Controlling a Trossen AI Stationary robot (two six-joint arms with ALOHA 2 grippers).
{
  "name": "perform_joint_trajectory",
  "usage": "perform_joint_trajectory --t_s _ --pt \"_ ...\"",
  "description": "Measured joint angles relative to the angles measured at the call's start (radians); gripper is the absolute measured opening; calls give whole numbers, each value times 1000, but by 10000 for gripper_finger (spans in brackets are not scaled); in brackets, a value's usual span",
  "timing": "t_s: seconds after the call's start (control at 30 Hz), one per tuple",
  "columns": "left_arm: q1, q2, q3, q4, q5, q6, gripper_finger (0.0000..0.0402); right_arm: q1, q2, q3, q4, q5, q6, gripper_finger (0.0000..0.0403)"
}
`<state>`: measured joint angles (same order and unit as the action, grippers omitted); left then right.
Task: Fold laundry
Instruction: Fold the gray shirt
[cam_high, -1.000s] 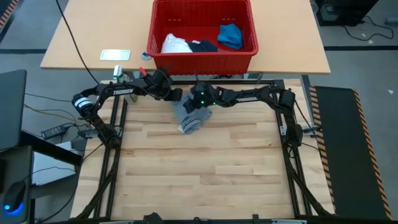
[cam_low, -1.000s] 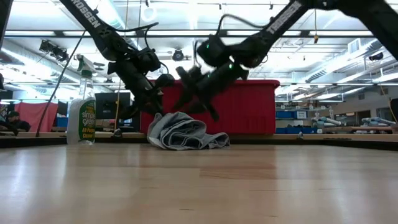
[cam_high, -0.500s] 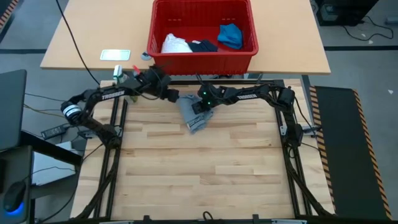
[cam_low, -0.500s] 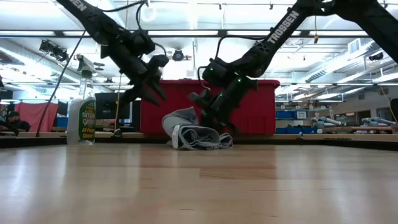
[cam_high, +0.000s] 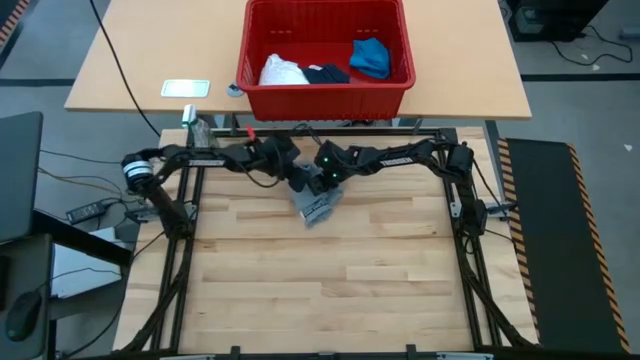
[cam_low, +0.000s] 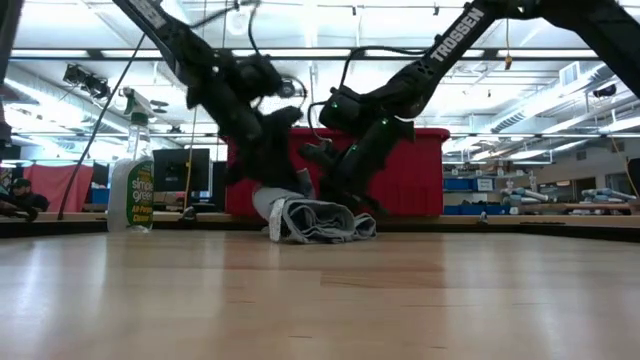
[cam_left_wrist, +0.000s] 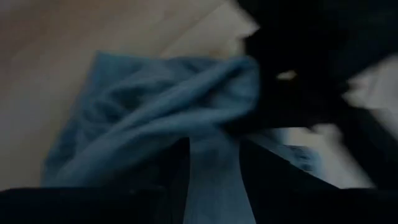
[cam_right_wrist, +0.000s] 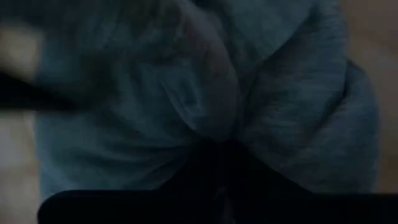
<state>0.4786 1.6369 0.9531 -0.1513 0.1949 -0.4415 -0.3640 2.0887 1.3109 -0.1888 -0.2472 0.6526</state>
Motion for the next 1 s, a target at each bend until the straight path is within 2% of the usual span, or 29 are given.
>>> perform_joint_trajectory --t_s 0.17,0.27,0.37,0.57,0.8,0.9,1.0 --pt "5 81 0 2 0 -6 142 55 -1 1 -32 -45 -14 44" --pt "-11 96 0 -27 4 -39 142 96 -7 -1 -39 -85 -16 44" --pt "-43 89 -12 -44 -6 -67 142 137 -34 -4 -72 -79 -21 44" --pt "-118 17 -95 -47 -119 -174 142 174 -133 -5 -107 -21 -58 44" --pt "-238 -116 -219 -42 -182 -314 141 158 -252 -5 -215 71 -132 44" --pt "-299 -174 -230 -40 -216 -350 141 156 -307 -9 -264 109 -155 44" --pt "-338 -206 -229 26 -228 -352 141 142 -372 -73 -260 166 -115 44"
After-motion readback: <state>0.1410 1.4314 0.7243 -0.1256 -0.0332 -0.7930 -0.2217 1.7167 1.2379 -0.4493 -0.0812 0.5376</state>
